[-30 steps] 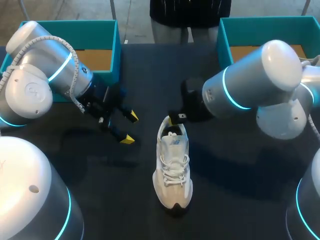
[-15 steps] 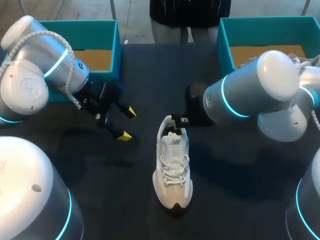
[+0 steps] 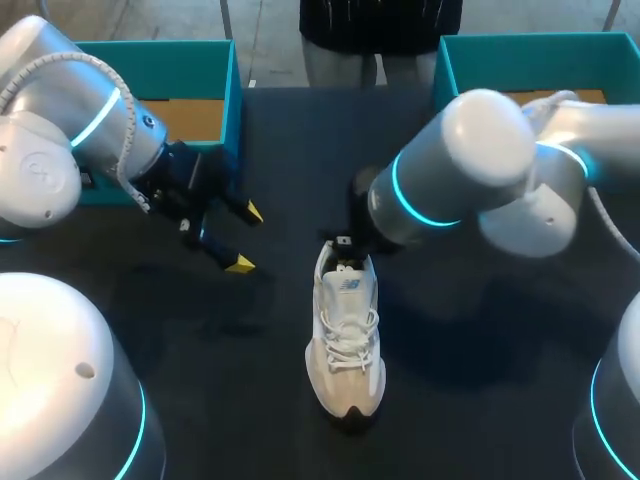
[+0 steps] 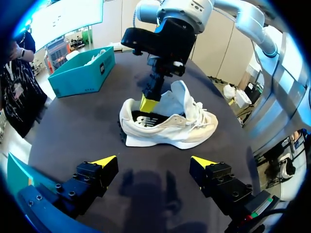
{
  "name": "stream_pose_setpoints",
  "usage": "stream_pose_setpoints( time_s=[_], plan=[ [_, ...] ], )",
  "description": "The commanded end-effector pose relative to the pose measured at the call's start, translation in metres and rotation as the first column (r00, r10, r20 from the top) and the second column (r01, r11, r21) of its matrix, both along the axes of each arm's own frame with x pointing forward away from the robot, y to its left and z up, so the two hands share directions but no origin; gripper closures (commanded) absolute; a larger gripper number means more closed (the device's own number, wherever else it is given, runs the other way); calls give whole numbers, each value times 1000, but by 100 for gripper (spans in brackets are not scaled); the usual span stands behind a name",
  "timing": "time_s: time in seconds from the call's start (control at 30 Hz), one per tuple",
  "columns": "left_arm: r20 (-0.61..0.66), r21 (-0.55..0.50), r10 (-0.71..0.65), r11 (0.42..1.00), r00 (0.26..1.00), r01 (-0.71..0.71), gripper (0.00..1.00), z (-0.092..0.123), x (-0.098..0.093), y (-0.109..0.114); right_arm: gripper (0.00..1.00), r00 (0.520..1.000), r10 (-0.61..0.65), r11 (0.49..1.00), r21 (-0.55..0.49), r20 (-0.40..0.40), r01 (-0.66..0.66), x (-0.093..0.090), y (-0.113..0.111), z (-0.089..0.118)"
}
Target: Take the shoe out of the shoebox, open the shoe tongue, remove and reinsert the insole, then place the shoe into the shoebox
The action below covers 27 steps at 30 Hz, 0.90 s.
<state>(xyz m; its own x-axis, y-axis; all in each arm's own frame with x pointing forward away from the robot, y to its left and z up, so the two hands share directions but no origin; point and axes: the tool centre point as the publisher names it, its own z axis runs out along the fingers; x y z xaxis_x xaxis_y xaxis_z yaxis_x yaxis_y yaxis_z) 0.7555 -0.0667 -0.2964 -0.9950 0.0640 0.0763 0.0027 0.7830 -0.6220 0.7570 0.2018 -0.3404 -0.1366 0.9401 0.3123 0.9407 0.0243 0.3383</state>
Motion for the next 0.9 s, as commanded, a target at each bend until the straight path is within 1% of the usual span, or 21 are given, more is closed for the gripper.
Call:
stream_pose_setpoints(
  time_s=[0.03,0.07,0.17,0.23,0.37,0.57,0.63,0.9],
  plan=[
    [2,-10,3,1000,1000,-3,0,14,-2,18,100,1000,-29,997,-68,-3,29,-1,12,-11],
    [4,-13,5,1000,1000,-5,0,15,-2,19,100,999,-36,994,-105,-8,35,-1,13,-12],
    [14,-12,26,1000,1000,-26,0,19,2,30,100,999,-50,989,-141,-10,48,-1,14,-12],
    [24,2,42,999,999,-42,0,20,5,35,100,998,-62,980,-192,-11,58,-1,14,-11],
    [33,6,47,999,998,-48,0,24,9,43,100,997,-71,975,-214,-25,64,0,13,-10],
    [44,-1,60,998,997,-60,0,33,11,56,100,994,-92,967,-245,-64,74,0,4,-13],
    [49,2,79,997,996,-79,0,36,14,61,100,992,-102,960,-269,-75,79,1,1,-17],
    [87,22,135,990,987,-137,0,43,27,84,100,988,-127,956,-276,-94,96,5,-6,-34]
  ],
)
